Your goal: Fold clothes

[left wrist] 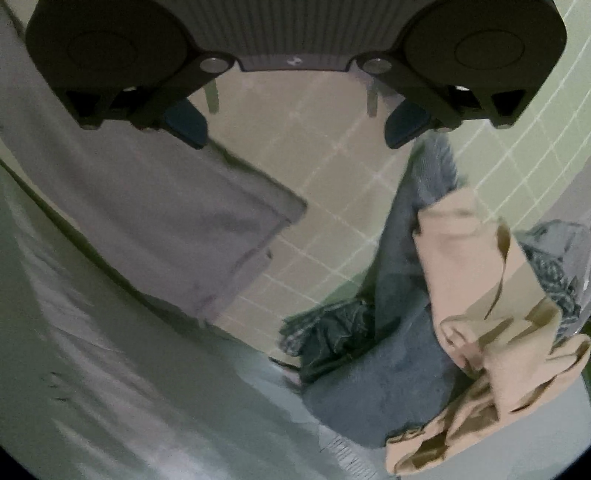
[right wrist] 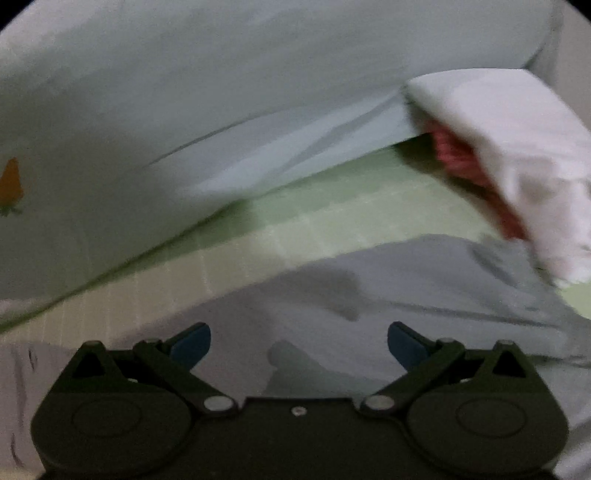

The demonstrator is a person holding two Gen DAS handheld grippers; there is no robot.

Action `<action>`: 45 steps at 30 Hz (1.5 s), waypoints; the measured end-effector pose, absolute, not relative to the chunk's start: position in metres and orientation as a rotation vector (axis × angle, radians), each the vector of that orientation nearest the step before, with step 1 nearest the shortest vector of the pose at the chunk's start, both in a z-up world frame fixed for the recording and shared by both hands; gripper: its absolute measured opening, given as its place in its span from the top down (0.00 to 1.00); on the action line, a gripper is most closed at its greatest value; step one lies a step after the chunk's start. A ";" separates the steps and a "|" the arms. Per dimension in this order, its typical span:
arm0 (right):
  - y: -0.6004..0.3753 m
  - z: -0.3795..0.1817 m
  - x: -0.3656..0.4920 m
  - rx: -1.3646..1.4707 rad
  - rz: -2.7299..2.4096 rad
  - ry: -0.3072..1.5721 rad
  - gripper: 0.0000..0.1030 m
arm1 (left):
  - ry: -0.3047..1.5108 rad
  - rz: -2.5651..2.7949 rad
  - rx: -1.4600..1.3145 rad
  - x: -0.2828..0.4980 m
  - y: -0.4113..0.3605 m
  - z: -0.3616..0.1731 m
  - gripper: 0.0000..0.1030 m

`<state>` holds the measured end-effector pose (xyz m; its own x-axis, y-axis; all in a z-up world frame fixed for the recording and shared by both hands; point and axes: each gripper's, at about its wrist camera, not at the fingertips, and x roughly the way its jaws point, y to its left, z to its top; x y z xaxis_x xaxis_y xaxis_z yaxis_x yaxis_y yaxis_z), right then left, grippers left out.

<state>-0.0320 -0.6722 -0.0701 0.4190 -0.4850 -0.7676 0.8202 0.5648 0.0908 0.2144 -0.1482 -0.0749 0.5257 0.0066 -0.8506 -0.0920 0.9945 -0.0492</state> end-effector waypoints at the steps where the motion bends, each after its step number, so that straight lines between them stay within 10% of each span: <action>1: -0.676 -0.073 -0.021 0.516 -0.868 0.768 0.05 | 1.020 0.069 -0.096 0.223 -0.148 -0.078 0.08; 12: -0.694 -0.099 0.028 0.625 -1.001 0.859 0.33 | 1.001 0.109 -0.081 0.256 -0.158 -0.097 0.33; 16: -0.692 -0.096 0.030 0.525 -0.946 0.871 1.00 | 0.966 0.084 -0.068 0.254 -0.162 -0.095 0.69; 17: -0.694 -0.096 0.030 0.522 -0.936 0.874 1.00 | 0.958 0.073 -0.067 0.254 -0.163 -0.094 0.88; 20: -0.704 -0.095 0.029 0.518 -0.921 0.865 1.00 | 0.957 0.075 -0.090 0.256 -0.163 -0.092 0.97; 32: -0.755 -0.054 0.017 0.511 -0.991 0.651 1.00 | 0.984 0.132 -0.020 0.205 -0.123 -0.080 0.97; 36: -0.742 -0.067 0.018 0.512 -0.941 0.711 0.86 | 0.991 0.133 -0.035 0.201 -0.123 -0.078 0.77; 38: -0.726 -0.066 0.013 0.490 -0.934 0.713 0.48 | 0.963 0.119 -0.016 0.203 -0.125 -0.072 0.61; 42: -0.696 -0.068 -0.002 0.428 -0.896 0.740 0.38 | 0.937 0.066 0.006 0.215 -0.133 -0.067 0.33; 45: -0.677 -0.071 -0.014 0.381 -0.857 0.781 0.35 | 0.981 0.041 0.065 0.231 -0.144 -0.077 0.30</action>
